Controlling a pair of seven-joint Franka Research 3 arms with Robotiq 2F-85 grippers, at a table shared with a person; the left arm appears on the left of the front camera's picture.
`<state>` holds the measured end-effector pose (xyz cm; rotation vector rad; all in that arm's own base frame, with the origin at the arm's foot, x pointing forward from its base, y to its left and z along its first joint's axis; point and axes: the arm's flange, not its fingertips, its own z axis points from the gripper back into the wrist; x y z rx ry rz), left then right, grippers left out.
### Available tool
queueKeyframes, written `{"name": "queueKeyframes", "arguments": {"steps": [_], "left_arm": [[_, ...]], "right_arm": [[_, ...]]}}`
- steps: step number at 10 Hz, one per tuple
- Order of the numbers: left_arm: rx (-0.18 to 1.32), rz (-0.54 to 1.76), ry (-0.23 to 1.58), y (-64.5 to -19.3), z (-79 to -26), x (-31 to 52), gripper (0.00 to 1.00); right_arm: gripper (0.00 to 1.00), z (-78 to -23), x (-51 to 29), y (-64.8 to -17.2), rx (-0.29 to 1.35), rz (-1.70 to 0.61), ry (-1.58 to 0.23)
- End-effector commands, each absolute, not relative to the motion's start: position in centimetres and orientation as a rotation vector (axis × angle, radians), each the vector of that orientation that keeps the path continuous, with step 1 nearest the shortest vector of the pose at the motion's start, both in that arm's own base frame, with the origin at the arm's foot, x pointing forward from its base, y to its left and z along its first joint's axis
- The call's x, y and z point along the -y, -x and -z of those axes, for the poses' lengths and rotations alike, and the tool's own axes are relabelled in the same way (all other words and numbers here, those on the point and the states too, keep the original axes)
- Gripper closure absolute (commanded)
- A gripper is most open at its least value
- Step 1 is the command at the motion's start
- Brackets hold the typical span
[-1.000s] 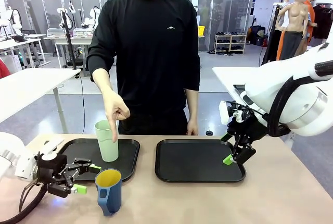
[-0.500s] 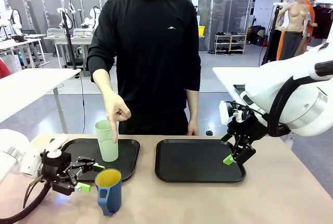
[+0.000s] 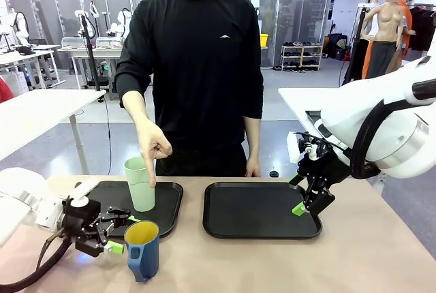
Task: Sort and store the cups by type.
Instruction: Pick up the Handle plastic cup and place it into the empty Flat Tray.
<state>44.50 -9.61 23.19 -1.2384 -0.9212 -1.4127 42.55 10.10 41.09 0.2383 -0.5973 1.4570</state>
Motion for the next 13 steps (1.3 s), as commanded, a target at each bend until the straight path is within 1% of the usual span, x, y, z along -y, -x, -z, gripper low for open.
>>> {"name": "queueKeyframes", "arguments": {"steps": [1, 5, 10, 13], "left_arm": [[0.86, 1.45, 1.267, -44.9, -22.6, 10.0, 0.0], [0.906, 1.452, 1.282, -45.2, -22.0, 11.1, 0.0], [0.89, 1.476, 1.32, -45.5, -21.2, 13.1, 0.0], [0.894, 1.498, 1.372, -45.3, -20.5, 14.5, 0.0]], "right_arm": [[0.0, -41.1, -10.1, -42.5, 0.593, -1.454, -0.225], [0.0, -41.1, -10.1, -42.5, 0.593, -1.454, -0.225], [0.0, -41.1, -10.1, -42.5, 0.593, -1.454, -0.225], [0.0, -41.1, -10.1, -42.5, 0.593, -1.454, -0.225]]}}
